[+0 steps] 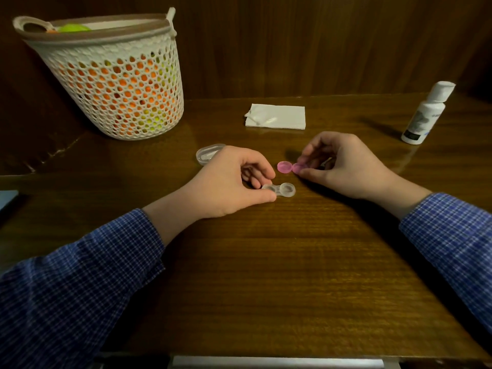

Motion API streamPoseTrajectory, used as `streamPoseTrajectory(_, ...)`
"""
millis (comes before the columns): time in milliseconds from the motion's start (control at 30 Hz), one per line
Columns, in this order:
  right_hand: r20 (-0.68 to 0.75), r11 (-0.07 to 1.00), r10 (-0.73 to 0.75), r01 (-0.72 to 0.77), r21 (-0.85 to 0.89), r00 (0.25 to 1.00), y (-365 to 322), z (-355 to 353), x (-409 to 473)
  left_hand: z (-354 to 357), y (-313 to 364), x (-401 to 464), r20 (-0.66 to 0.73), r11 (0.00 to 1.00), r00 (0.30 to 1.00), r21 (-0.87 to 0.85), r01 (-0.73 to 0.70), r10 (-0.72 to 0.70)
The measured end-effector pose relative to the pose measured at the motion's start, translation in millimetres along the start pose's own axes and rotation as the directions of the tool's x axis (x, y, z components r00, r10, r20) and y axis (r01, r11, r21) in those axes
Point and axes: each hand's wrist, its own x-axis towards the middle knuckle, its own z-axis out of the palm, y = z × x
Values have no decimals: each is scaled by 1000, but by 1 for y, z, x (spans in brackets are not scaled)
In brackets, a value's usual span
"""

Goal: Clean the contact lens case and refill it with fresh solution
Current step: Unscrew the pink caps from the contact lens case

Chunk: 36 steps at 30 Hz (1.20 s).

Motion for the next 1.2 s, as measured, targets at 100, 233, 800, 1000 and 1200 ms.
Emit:
streamPoseTrajectory(100, -7, 1000, -2, 3, 29, 1000, 1, 0, 0, 0, -1, 0, -3, 1000, 1000, -3, -4, 4)
streamPoseTrajectory(233, -6, 999, 20, -20, -37, 1000, -3, -2, -1, 1, -2, 1, -4, 1000, 1000, 0, -6, 6)
streamPoseTrajectory(800, 192, 985, -171, 170, 20, 966, -31, 6, -24, 5, -2, -2, -50, 1000, 998, -6, -31, 30)
streamPoseTrajectory(1000, 147, 983, -163, 147, 113, 976, -45, 6, -25, -2, 5, -16, -144, 996, 988, -68, -58, 48)
streamPoseTrajectory(1200, 143, 970, -227, 210, 121, 963, -97, 10, -34, -23, 15, -67, -275, 975, 960, -220, -10, -52)
